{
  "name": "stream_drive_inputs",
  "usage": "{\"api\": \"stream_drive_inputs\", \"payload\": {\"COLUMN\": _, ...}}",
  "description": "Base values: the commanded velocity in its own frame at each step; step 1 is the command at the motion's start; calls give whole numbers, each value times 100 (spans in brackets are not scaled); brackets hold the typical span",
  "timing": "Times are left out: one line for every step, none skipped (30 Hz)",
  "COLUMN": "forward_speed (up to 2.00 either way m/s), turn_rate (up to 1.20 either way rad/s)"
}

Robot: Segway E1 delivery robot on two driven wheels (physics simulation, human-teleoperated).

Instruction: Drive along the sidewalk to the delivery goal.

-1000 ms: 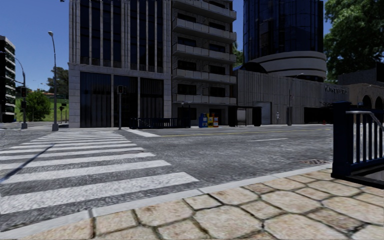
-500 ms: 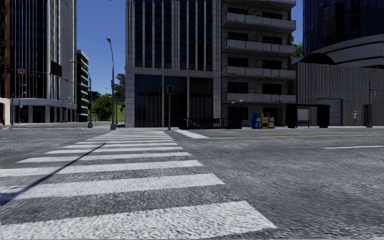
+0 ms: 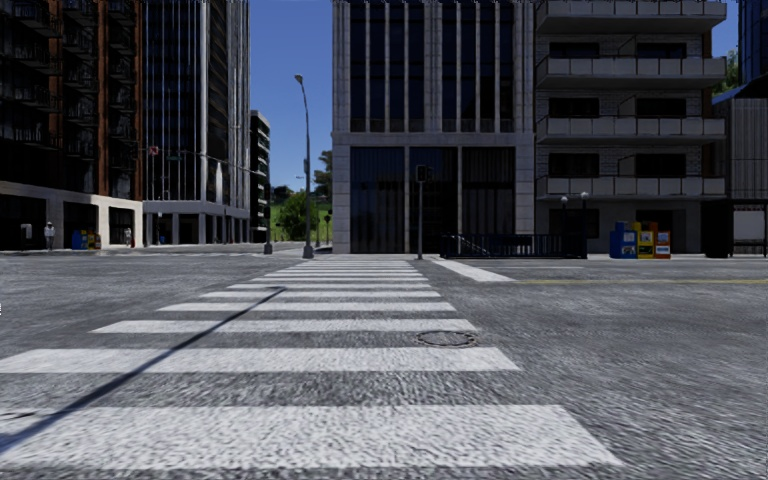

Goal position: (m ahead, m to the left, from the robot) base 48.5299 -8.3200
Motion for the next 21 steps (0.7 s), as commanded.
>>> {"api": "stream_drive_inputs", "payload": {"forward_speed": 149, "turn_rate": 22}}
{"api": "stream_drive_inputs", "payload": {"forward_speed": 149, "turn_rate": 22}}
{"api": "stream_drive_inputs", "payload": {"forward_speed": 148, "turn_rate": 11}}
{"api": "stream_drive_inputs", "payload": {"forward_speed": 148, "turn_rate": 8}}
{"api": "stream_drive_inputs", "payload": {"forward_speed": 148, "turn_rate": 7}}
{"api": "stream_drive_inputs", "payload": {"forward_speed": 148, "turn_rate": 0}}
{"api": "stream_drive_inputs", "payload": {"forward_speed": 148, "turn_rate": 0}}
{"api": "stream_drive_inputs", "payload": {"forward_speed": 148, "turn_rate": 0}}
{"api": "stream_drive_inputs", "payload": {"forward_speed": 148, "turn_rate": 0}}
{"api": "stream_drive_inputs", "payload": {"forward_speed": 148, "turn_rate": 0}}
{"api": "stream_drive_inputs", "payload": {"forward_speed": 148, "turn_rate": 0}}
{"api": "stream_drive_inputs", "payload": {"forward_speed": 148, "turn_rate": 0}}
{"api": "stream_drive_inputs", "payload": {"forward_speed": 148, "turn_rate": 0}}
{"api": "stream_drive_inputs", "payload": {"forward_speed": 148, "turn_rate": 0}}
{"api": "stream_drive_inputs", "payload": {"forward_speed": 148, "turn_rate": 0}}
{"api": "stream_drive_inputs", "payload": {"forward_speed": 148, "turn_rate": 0}}
{"api": "stream_drive_inputs", "payload": {"forward_speed": 148, "turn_rate": 0}}
{"api": "stream_drive_inputs", "payload": {"forward_speed": 148, "turn_rate": 0}}
{"api": "stream_drive_inputs", "payload": {"forward_speed": 148, "turn_rate": 0}}
{"api": "stream_drive_inputs", "payload": {"forward_speed": 148, "turn_rate": 0}}
{"api": "stream_drive_inputs", "payload": {"forward_speed": 148, "turn_rate": 0}}
